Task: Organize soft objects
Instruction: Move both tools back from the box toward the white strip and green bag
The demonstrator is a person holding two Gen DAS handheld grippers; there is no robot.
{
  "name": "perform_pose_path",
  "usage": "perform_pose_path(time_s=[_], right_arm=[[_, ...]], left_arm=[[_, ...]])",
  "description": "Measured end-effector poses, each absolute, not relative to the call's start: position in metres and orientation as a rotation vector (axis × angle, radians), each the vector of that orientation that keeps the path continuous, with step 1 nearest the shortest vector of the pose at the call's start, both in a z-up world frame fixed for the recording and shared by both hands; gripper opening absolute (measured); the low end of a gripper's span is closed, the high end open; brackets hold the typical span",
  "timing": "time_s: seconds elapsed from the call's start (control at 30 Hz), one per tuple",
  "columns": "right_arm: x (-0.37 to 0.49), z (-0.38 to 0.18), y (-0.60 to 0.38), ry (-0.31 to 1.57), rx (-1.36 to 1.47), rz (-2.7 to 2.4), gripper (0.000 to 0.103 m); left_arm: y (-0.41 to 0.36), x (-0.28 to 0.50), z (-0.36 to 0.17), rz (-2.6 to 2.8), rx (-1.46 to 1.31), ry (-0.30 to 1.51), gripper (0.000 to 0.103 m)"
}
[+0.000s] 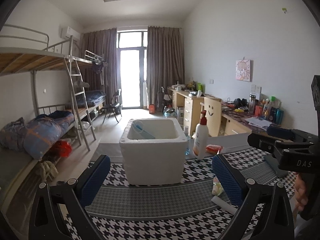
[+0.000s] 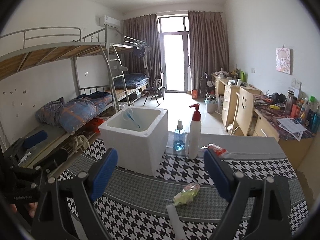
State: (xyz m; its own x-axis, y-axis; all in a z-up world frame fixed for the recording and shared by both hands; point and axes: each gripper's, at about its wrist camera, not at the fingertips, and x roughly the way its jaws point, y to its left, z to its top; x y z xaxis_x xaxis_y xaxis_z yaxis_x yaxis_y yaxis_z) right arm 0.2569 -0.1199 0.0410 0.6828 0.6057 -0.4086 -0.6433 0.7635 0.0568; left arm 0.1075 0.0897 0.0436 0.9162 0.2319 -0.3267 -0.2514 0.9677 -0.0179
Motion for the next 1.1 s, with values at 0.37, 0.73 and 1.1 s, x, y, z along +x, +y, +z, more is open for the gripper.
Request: perform_pose_path(time_s=[0.37, 0.73, 1.1], right_arm=[[0.244, 0.032, -0.131, 0.399, -0.078, 0.705, 0.091], [0.238, 0.021, -0.138, 0.395, -0.067, 0.698, 0.091], [0.231, 0.012, -0.147, 0.385, -0.075, 0.678, 0.091]], left_arm=[[0.081, 0.099, 0.035, 0.236, -0.069, 0.302, 0.102], [0.073, 0.096, 0.028, 0.211, -0.080, 0.301, 0.102], [0.065, 0.094, 0.019, 0.180, -0.093, 0.310, 0.102]])
